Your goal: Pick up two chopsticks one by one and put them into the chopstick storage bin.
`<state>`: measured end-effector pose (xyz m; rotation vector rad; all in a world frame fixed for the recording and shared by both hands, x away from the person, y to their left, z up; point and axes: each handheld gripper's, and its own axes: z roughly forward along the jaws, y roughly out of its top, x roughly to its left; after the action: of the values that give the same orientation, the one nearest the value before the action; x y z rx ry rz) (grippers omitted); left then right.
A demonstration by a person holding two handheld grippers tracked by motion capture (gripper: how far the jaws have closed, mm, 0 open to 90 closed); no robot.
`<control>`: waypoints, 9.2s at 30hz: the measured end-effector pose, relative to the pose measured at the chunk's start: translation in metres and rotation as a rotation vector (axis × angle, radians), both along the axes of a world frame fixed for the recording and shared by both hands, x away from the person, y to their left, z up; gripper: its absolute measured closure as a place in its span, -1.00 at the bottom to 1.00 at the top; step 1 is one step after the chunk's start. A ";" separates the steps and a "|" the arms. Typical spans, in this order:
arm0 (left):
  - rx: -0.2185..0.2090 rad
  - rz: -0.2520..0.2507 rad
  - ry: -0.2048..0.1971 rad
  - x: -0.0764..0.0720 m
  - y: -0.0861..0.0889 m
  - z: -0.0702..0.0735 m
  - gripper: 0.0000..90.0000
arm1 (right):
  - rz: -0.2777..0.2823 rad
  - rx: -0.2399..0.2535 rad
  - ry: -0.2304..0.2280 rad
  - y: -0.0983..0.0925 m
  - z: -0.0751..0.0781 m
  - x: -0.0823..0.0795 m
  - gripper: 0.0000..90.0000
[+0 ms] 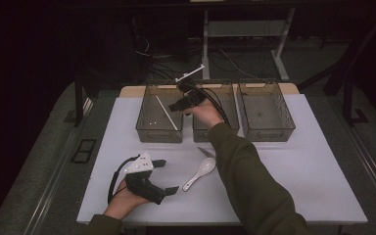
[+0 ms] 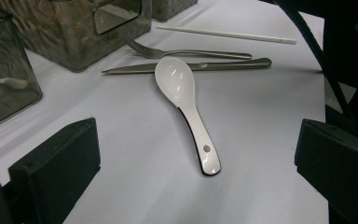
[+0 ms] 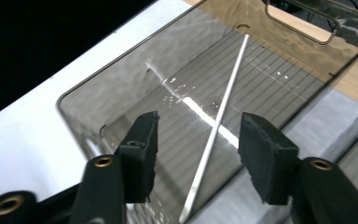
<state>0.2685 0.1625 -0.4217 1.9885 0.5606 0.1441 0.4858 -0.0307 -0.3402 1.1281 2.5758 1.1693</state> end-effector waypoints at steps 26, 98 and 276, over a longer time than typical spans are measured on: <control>0.033 0.014 0.010 0.000 -0.001 -0.003 -1.00 | 0.136 0.085 -0.078 -0.103 0.007 -0.072 -0.28; 0.044 0.016 0.009 -0.001 -0.001 -0.003 -1.00 | -0.128 -0.206 0.066 -0.261 -0.094 -0.207 0.79; 0.010 0.004 0.000 -0.001 -0.001 -0.001 -1.00 | -0.092 -0.100 0.007 0.040 -0.032 0.014 0.69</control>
<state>0.2675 0.1613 -0.4228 1.9971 0.5648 0.1502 0.4997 0.0090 -0.3727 1.2165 2.5261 1.0068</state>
